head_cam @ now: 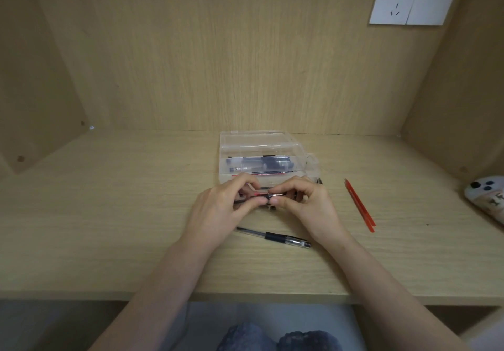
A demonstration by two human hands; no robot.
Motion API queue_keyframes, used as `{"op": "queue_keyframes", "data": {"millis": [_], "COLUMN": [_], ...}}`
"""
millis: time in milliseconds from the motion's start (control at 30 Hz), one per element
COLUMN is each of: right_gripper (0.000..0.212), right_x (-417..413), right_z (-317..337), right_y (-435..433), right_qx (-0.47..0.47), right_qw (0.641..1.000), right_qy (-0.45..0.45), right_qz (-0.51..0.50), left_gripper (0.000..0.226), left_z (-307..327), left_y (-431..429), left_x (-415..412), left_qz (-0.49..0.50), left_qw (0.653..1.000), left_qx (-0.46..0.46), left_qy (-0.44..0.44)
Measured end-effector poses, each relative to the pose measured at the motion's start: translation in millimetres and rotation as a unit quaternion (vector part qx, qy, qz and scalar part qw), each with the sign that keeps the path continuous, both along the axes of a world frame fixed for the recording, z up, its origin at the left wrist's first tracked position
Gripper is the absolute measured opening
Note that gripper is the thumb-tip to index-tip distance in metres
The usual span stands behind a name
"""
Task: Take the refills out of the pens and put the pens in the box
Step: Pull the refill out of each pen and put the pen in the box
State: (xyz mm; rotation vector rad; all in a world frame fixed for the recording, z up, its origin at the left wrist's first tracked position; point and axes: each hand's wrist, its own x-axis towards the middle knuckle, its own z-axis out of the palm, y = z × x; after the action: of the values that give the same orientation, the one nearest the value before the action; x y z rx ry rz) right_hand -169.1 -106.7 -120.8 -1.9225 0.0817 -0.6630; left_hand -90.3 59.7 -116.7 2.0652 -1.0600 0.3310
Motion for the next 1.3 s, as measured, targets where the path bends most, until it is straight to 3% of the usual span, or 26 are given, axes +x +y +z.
{"op": "queue_keyframes", "data": {"millis": [100,267,467,633,700,900,1133,1300], "right_gripper": [0.024,0.022,0.025,0.021,0.021,0.018,0.013,0.005], "right_x": [0,-1,-1,-1,-1,-1,0,3], "right_z": [0,1,1,1,0,2,-2,-9], "right_y": [0,0,0,-2,-2,-2,-9,-3], "right_qx": [-0.002,0.009,0.007,0.025,0.028,0.02,0.041,-0.098], "right_qw": [1.0,1.0,1.0,1.0,1.0,1.0,0.995,0.991], "right_qy": [0.006,0.001,0.001,-0.002,-0.003,-0.005,-0.007,0.056], "right_qz": [-0.001,-0.005,-0.005,-0.009,-0.008,-0.007,-0.092,-0.071], "left_gripper": [0.029,0.013,0.028,0.011,0.014,0.021,0.015,0.012], "left_z": [0,-1,1,-2,-2,-2,0,-1], "left_y": [0,0,0,0,-1,0,3,3], "left_x": [1,1,1,3,3,3,6,6], "left_qz": [0.007,0.009,0.01,0.024,0.031,0.04,0.092,0.088], "left_qw": [0.999,1.0,0.999,0.998,0.998,0.999,0.994,0.994], "left_qx": [0.019,0.0,0.031,0.006,-0.004,-0.007,-0.05,-0.061], "left_qy": [-0.031,-0.014,-0.029,-0.051,-0.062,-0.029,-0.036,-0.022]}}
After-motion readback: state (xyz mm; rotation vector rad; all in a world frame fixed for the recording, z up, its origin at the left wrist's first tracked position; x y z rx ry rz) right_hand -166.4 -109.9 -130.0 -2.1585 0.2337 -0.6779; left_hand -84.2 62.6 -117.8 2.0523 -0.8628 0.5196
